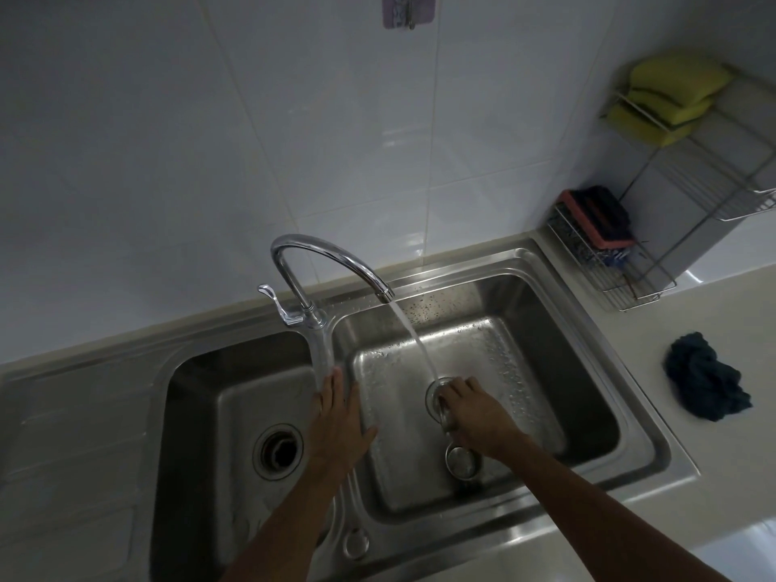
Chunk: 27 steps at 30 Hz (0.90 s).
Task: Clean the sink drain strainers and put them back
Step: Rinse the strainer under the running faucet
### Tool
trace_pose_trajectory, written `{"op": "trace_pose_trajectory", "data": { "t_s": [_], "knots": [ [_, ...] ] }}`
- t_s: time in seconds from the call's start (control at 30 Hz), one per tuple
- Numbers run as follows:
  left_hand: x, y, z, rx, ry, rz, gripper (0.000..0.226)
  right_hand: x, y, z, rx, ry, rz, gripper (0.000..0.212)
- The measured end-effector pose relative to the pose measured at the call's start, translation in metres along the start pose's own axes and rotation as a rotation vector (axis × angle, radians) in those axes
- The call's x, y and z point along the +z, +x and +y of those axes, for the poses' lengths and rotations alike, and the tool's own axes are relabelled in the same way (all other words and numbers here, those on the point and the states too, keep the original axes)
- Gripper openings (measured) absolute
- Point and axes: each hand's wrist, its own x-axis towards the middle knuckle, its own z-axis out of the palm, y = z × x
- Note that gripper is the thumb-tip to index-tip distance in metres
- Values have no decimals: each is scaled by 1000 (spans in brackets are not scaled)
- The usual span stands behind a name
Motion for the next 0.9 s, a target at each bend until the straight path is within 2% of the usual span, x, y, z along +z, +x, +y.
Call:
{"op": "trace_pose_trajectory", "data": {
  "t_s": [0.13, 0.2, 0.27, 0.33, 0.4, 0.5, 0.6, 0.7, 0.8, 0.9],
  "knots": [
    [-8, 5, 11, -2, -54, 0, 98, -3, 0, 2, 269, 266, 99, 85],
    [-13, 9, 21, 8, -105, 15, 93, -6, 3, -1, 394, 450, 143, 79],
    [-19, 17, 38, -7, -297, -14, 83, -9, 5, -3, 481, 603, 169, 71],
    [-28, 25, 56, -51, -583, -153, 77, -10, 6, -7, 494, 682, 177, 68],
    [-33, 28, 71, -92, -807, -259, 88, -10, 8, -11, 465, 712, 172, 74],
    [-38, 29, 80, -106, -861, -253, 96, -14, 12, -17, 413, 727, 147, 81],
    [-45, 28, 76, -96, -874, -228, 87, -21, 15, -22, 414, 730, 170, 72],
    [-58, 34, 53, -119, -804, -86, 72, -28, 20, -20, 443, 728, 217, 73],
    [-78, 45, 13, -367, -640, 135, 75, -33, 25, -17, 449, 707, 247, 77],
    [-100, 63, -28, -590, -552, 356, 62, -37, 28, -15, 439, 686, 266, 78]
  ]
}}
